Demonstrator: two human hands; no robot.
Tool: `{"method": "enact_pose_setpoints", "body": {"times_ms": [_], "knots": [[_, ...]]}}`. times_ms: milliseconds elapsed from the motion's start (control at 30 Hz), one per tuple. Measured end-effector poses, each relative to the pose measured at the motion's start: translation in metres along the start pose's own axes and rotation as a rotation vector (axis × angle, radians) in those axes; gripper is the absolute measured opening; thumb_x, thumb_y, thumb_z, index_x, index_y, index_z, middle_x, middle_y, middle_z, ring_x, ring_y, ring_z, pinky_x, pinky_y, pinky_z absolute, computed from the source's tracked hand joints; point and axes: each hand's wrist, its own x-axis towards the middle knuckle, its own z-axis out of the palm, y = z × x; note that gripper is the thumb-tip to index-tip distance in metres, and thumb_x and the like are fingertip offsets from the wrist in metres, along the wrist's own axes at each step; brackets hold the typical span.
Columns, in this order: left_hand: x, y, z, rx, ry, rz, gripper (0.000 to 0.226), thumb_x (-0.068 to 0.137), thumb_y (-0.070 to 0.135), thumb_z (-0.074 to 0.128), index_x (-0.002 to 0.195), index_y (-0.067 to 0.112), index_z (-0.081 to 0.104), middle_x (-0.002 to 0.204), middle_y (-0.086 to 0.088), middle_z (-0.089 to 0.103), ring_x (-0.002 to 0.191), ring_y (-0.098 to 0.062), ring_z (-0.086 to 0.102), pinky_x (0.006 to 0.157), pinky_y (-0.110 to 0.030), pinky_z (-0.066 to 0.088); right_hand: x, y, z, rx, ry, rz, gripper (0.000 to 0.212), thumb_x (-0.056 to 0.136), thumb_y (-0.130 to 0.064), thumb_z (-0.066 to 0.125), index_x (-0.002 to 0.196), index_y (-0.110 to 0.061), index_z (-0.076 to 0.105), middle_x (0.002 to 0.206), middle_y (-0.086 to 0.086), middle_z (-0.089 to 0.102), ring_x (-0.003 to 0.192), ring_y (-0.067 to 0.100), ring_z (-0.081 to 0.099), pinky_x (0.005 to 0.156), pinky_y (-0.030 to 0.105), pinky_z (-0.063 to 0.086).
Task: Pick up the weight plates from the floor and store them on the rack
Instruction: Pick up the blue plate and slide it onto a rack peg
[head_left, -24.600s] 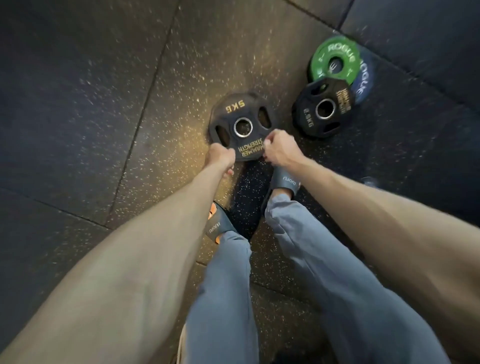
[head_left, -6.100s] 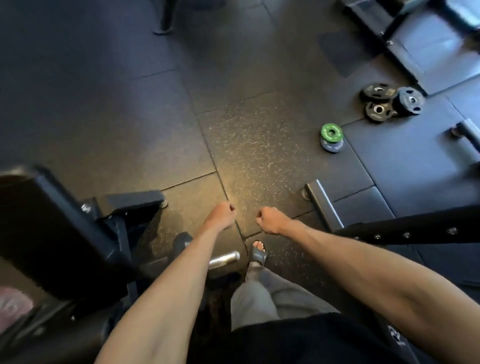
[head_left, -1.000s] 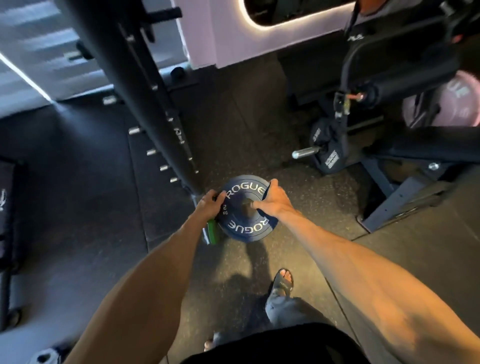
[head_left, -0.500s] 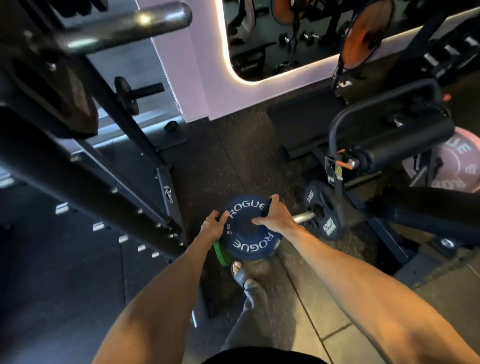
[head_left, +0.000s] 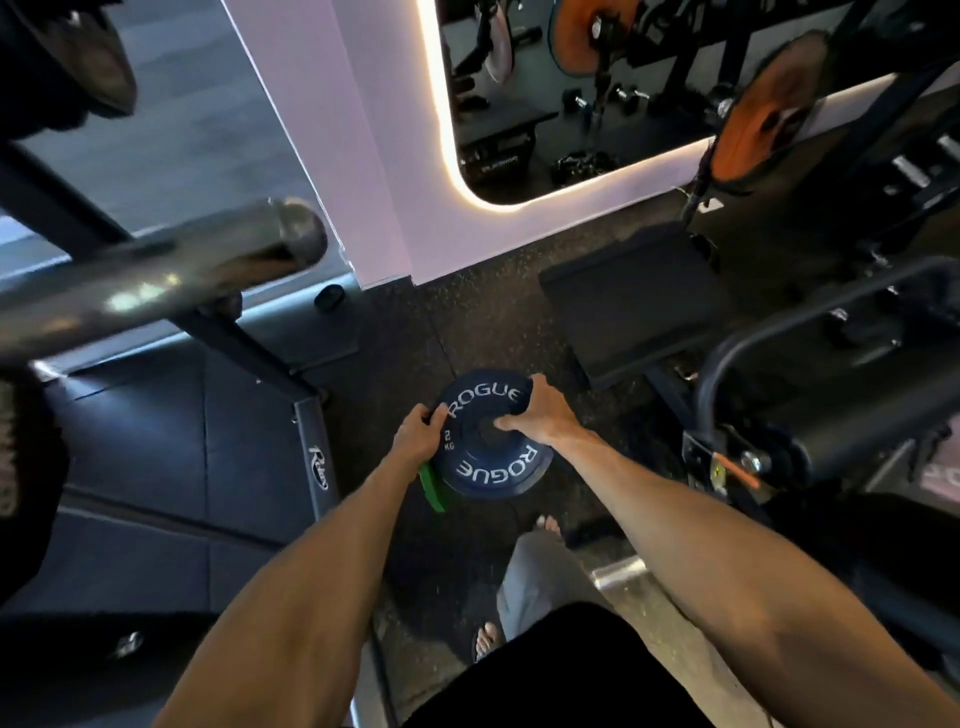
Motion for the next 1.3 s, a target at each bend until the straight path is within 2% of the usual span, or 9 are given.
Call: {"method": "enact_pose_setpoints", "body": {"times_ms": [167, 267, 400, 633, 800, 933, 1033, 1167, 1300], "knots": [[0.083, 0.038, -0.009, -0.056, 0.077, -0.082, 0.036, 0.102, 0.045, 0.043, 0.103, 0.011, 0.052, 0.119, -0.016, 0.061, 0.103, -0.028, 0.057, 0.089, -0.039, 0.045, 0.112, -0.036, -0.021, -0.092, -0.090, -0.097, 0.087, 0.068, -0.036, 0.089, 0.135, -0.007, 0.042, 0.132, 0.012, 0.058, 0.116, 0.031, 0.060, 0.087, 0.037, 0.051], [0.133, 0.058, -0.015, -0.092, 0.145, -0.156, 0.043, 0.103, 0.046, 0.042, 0.112, 0.006, 0.053, 0.121, -0.018, 0.061, 0.110, -0.033, 0.057, 0.092, -0.039, 0.043, 0.184, -0.062, -0.028, -0.144, -0.175, -0.142, 0.090, 0.068, -0.037, 0.090, 0.137, -0.007, 0.041, 0.134, 0.012, 0.057, 0.119, 0.030, 0.058, 0.092, 0.038, 0.050], [0.180, 0.085, -0.027, -0.135, 0.273, -0.238, 0.036, 0.103, 0.045, 0.042, 0.101, 0.010, 0.049, 0.120, -0.022, 0.062, 0.113, -0.036, 0.058, 0.090, -0.038, 0.043, 0.263, -0.103, -0.038, -0.238, -0.281, -0.228, 0.096, 0.069, -0.044, 0.087, 0.142, -0.008, 0.037, 0.138, 0.014, 0.051, 0.125, 0.032, 0.053, 0.097, 0.041, 0.048], [0.234, 0.113, -0.059, -0.300, 0.480, -0.410, 0.042, 0.101, 0.046, 0.046, 0.111, 0.006, 0.055, 0.121, -0.022, 0.063, 0.116, -0.037, 0.058, 0.095, -0.039, 0.042, 0.363, -0.187, -0.034, -0.334, -0.464, -0.433, 0.068, 0.092, -0.042, 0.066, 0.144, -0.007, 0.039, 0.143, 0.018, 0.050, 0.130, 0.035, 0.050, 0.104, 0.040, 0.042], [0.271, 0.106, -0.088, -0.411, 0.594, -0.487, 0.044, 0.101, 0.046, 0.047, 0.112, 0.005, 0.057, 0.116, -0.020, 0.065, 0.110, -0.035, 0.060, 0.092, -0.038, 0.044, 0.415, -0.245, -0.004, -0.348, -0.560, -0.555, 0.048, 0.091, -0.038, 0.069, 0.127, -0.012, 0.051, 0.127, 0.014, 0.061, 0.116, 0.031, 0.059, 0.091, 0.035, 0.046], [0.300, 0.088, -0.118, -0.425, 0.630, -0.501, 0.035, 0.100, 0.046, 0.048, 0.100, 0.011, 0.055, 0.105, -0.015, 0.065, 0.098, -0.029, 0.060, 0.076, -0.031, 0.039, 0.451, -0.285, 0.030, -0.393, -0.625, -0.628, 0.039, 0.088, -0.038, 0.071, 0.114, -0.018, 0.052, 0.113, 0.010, 0.065, 0.093, 0.023, 0.063, 0.074, 0.035, 0.050], [0.318, 0.080, -0.140, -0.440, 0.651, -0.513, 0.029, 0.100, 0.043, 0.052, 0.094, 0.015, 0.052, 0.094, -0.009, 0.060, 0.092, -0.027, 0.060, 0.076, -0.031, 0.041, 0.472, -0.317, 0.052, -0.431, -0.680, -0.689, 0.033, 0.089, -0.036, 0.071, 0.109, -0.020, 0.050, 0.106, 0.005, 0.065, 0.087, 0.019, 0.061, 0.071, 0.034, 0.050], [0.340, 0.067, -0.164, -0.531, 0.660, -0.532, 0.041, 0.094, 0.050, 0.058, 0.111, 0.014, 0.059, 0.105, -0.007, 0.067, 0.099, -0.027, 0.065, 0.089, -0.037, 0.053, 0.493, -0.361, 0.081, -0.488, -0.756, -0.772, 0.031, 0.090, -0.032, 0.071, 0.108, -0.017, 0.052, 0.106, 0.004, 0.065, 0.093, 0.019, 0.062, 0.077, 0.034, 0.048], [0.356, 0.058, -0.179, -0.628, 0.702, -0.587, 0.063, 0.089, 0.061, 0.058, 0.133, 0.017, 0.052, 0.123, -0.007, 0.066, 0.108, -0.025, 0.064, 0.096, -0.042, 0.053, 0.511, -0.395, 0.106, -0.526, -0.816, -0.857, 0.029, 0.088, -0.033, 0.073, 0.103, -0.018, 0.053, 0.104, 0.005, 0.068, 0.093, 0.022, 0.065, 0.081, 0.040, 0.053]]}}
